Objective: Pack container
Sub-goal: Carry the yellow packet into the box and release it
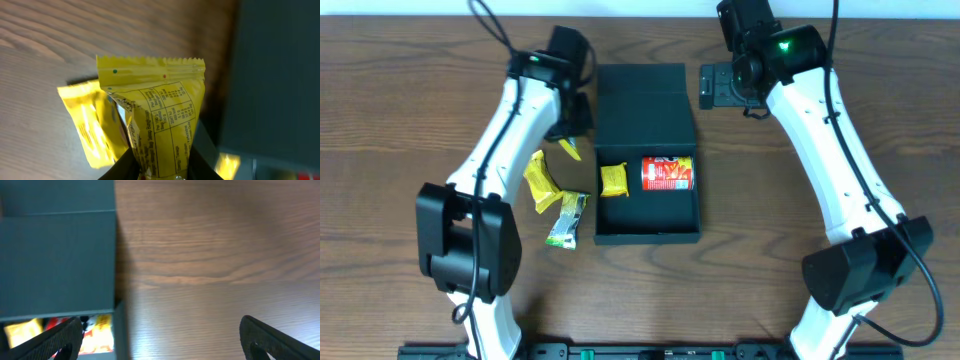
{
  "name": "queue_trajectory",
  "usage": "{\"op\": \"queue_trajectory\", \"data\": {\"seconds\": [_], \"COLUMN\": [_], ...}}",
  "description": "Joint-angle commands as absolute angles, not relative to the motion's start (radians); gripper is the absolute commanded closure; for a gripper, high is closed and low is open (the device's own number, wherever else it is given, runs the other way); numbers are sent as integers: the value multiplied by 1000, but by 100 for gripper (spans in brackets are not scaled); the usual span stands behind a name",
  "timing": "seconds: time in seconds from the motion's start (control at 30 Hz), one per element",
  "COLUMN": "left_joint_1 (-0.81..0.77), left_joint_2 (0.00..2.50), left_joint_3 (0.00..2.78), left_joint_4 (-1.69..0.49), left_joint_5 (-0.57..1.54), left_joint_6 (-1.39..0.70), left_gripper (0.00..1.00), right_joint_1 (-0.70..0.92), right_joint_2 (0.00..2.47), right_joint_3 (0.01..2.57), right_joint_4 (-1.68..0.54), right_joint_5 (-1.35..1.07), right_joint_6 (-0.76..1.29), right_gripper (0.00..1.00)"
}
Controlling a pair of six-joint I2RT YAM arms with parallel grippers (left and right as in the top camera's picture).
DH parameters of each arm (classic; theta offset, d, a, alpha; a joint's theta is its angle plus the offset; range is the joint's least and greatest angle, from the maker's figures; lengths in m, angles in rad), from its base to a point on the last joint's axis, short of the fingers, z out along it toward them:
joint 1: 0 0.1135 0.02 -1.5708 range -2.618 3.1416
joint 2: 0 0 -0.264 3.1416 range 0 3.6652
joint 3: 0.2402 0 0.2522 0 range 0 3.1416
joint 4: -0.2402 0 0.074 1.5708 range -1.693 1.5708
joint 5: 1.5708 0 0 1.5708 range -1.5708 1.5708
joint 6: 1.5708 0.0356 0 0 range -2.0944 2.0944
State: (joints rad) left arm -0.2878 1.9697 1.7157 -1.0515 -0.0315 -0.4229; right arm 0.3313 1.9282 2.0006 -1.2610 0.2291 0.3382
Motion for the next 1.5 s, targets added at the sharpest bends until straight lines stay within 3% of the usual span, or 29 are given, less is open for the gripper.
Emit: {"op": "queue_trajectory", "data": {"seconds": [0.0,0.27,0.6,1.03,1.47], "left_joint_1": [-339,-431,-530,-651,-654], "left_joint_2": [1937,1935,1935,1960,1972], "left_joint_3": [1731,1731,1731,1704,1565], "left_joint_4": [-1083,-1176,-1203,-1192,-1034], "left_joint_5": [-33,-24,150,-196,-113], "left_joint_6": [-346,-339,-378,-590,-640], "left_gripper": [76,77,77,78,80], "right_joint_1": [313,225,185,184,184], "right_joint_2": [1922,1922,1922,1922,1922], "right_joint_3": [2012,2012,2012,2012,2012], "right_joint_4": [-1254,-1223,-1217,-1234,-1248], "right_joint_5": [341,345,332,333,332], "right_joint_6": [316,309,305,282,282], "right_gripper": [1,1,1,1,1]}}
